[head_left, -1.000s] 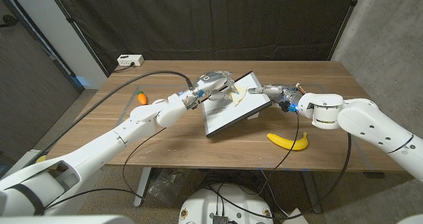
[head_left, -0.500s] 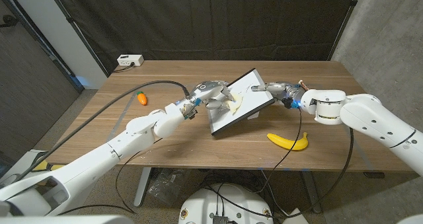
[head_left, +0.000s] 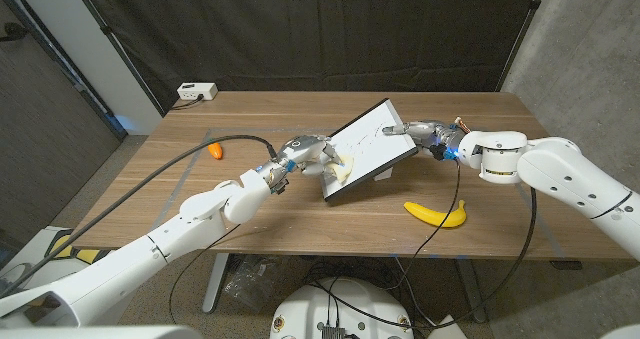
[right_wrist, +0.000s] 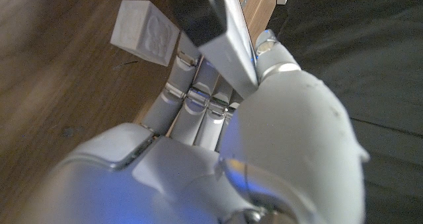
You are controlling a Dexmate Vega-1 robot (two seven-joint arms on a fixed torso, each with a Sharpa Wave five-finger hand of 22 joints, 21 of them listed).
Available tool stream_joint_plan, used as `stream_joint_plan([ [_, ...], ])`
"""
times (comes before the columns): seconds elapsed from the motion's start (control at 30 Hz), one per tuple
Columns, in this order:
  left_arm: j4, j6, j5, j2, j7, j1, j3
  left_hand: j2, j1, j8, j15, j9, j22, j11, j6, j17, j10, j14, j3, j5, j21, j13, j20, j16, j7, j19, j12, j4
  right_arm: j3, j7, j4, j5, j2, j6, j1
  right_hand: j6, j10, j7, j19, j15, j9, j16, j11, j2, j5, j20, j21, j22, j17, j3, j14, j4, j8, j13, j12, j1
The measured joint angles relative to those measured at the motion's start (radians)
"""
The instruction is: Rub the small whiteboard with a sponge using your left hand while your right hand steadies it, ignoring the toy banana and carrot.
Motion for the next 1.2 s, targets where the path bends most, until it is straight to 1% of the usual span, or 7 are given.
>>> stream_joint_plan([
  [0.2,-0.025,0.032,-0.003,0.020,0.003,0.030,-0.018,0.000,0.000,0.000,0.000,-0.002,0.000,0.002,0.002,0.000,0.002,0.000,0.000,0.000,0.000,0.000,0.000,0.000,-0.002,0.000,0.000,0.000,0.009,0.000,0.001,0.003,-0.004,0.000,-0.007,0.000,0.000,0.000,0.000,0.000,0.000,0.000,0.000,0.001,0.000,0.000,0.007,0.000,0.000,0.002,0.000,0.002,0.000,0.000,0.000,-0.001],
  [0.43,-0.023,0.037,0.000,0.023,0.011,0.023,-0.020,-0.009,0.009,-0.001,0.000,-0.001,0.000,0.004,0.005,0.000,0.003,0.000,0.000,0.000,0.000,0.000,0.000,0.000,-0.005,0.000,0.000,0.000,0.016,-0.004,0.000,0.003,-0.005,0.010,-0.023,0.000,0.000,0.000,0.000,0.000,0.001,-0.001,0.000,0.002,0.000,0.000,0.007,0.003,0.000,0.009,0.000,0.000,-0.001,0.000,0.000,-0.002],
  [0.63,0.008,0.009,0.014,0.008,0.015,-0.015,-0.001,-0.009,0.009,-0.003,0.000,-0.001,0.000,0.004,0.005,0.000,0.004,0.000,0.000,0.000,0.000,0.000,0.000,0.000,-0.005,0.000,0.000,0.000,0.023,-0.011,-0.010,0.004,-0.006,0.021,-0.041,0.000,0.002,0.000,0.000,0.000,0.001,-0.001,-0.001,0.002,0.000,0.000,0.007,0.002,0.000,0.009,0.000,0.000,-0.002,0.000,0.000,-0.002],
  [0.77,0.046,-0.028,0.027,-0.014,0.016,-0.056,0.023,-0.009,0.009,-0.004,0.000,-0.001,0.000,0.007,0.005,0.000,0.007,0.000,0.002,0.000,0.000,0.000,0.000,0.000,-0.005,0.000,0.000,0.002,0.026,-0.016,-0.020,0.004,-0.005,0.030,-0.051,-0.001,0.002,0.000,-0.004,0.000,0.001,-0.001,-0.001,0.002,0.000,-0.001,0.007,0.000,0.000,0.009,0.000,0.000,0.002,0.000,-0.004,-0.002],
  [0.97,0.103,-0.076,0.045,-0.048,0.020,-0.112,0.059,-0.009,0.009,-0.004,0.000,-0.001,0.000,0.002,0.007,0.000,0.013,0.000,0.004,0.000,0.000,0.000,0.000,0.000,-0.003,0.000,0.000,0.004,0.033,-0.024,-0.035,0.000,-0.006,0.041,-0.064,-0.002,0.002,0.002,-0.007,0.002,0.000,-0.002,-0.001,0.002,0.000,0.000,0.007,0.000,-0.002,0.009,-0.002,0.000,0.002,-0.001,-0.004,-0.002],
  [1.1,0.134,-0.103,0.059,-0.071,0.034,-0.145,0.079,-0.009,0.009,-0.004,0.000,0.000,0.000,0.001,0.010,0.000,0.013,0.000,0.004,0.000,0.000,0.000,0.000,0.000,0.000,0.000,0.001,0.004,0.036,-0.030,-0.047,0.000,-0.008,0.044,-0.071,0.000,0.001,0.000,-0.009,0.018,0.000,0.003,-0.001,0.002,0.000,0.002,0.010,0.000,-0.001,0.008,-0.018,0.000,0.002,-0.001,-0.008,-0.002],
  [1.2,0.152,-0.118,0.069,-0.085,0.047,-0.167,0.088,-0.009,0.009,-0.004,0.000,0.000,0.000,0.002,0.011,0.000,0.013,0.000,0.004,0.000,0.000,0.000,0.000,0.000,0.000,0.000,0.001,0.004,0.038,-0.034,-0.053,0.000,-0.010,0.045,-0.075,0.001,0.001,-0.002,-0.009,0.018,0.000,0.003,-0.001,0.001,0.000,0.002,0.015,0.000,-0.001,0.008,-0.018,0.000,0.001,-0.001,-0.008,-0.001],
])
